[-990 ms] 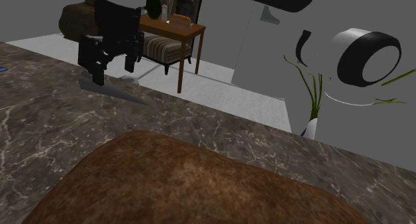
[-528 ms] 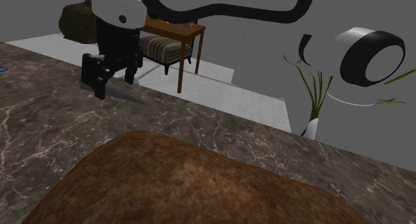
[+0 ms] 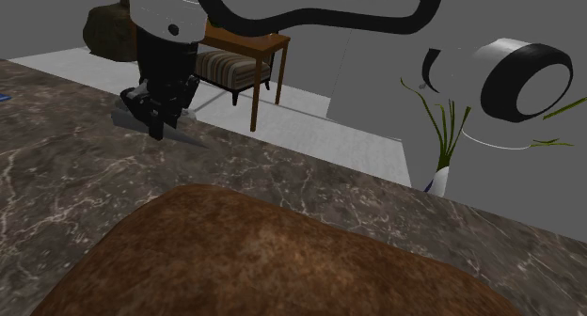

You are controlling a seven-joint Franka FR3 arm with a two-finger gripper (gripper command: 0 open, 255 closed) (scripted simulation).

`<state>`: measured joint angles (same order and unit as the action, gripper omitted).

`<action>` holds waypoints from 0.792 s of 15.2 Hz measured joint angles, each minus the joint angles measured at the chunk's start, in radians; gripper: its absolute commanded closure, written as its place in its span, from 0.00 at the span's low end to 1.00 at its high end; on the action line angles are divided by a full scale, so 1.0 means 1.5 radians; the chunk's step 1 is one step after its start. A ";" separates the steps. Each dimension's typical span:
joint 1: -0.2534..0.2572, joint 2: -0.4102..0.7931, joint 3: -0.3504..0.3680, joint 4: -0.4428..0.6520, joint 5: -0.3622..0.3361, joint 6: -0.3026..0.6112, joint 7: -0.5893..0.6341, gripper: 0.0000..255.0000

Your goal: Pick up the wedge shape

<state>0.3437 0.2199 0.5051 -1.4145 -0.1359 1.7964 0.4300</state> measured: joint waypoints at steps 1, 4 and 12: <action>0.000 0.000 0.000 0.000 0.000 0.000 0.000 1.00; 0.001 0.002 0.000 0.007 -0.001 -0.005 0.000 1.00; 0.016 0.026 0.002 0.108 -0.013 -0.085 0.002 1.00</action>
<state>0.3670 0.2591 0.5086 -1.2530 -0.1561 1.6694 0.4331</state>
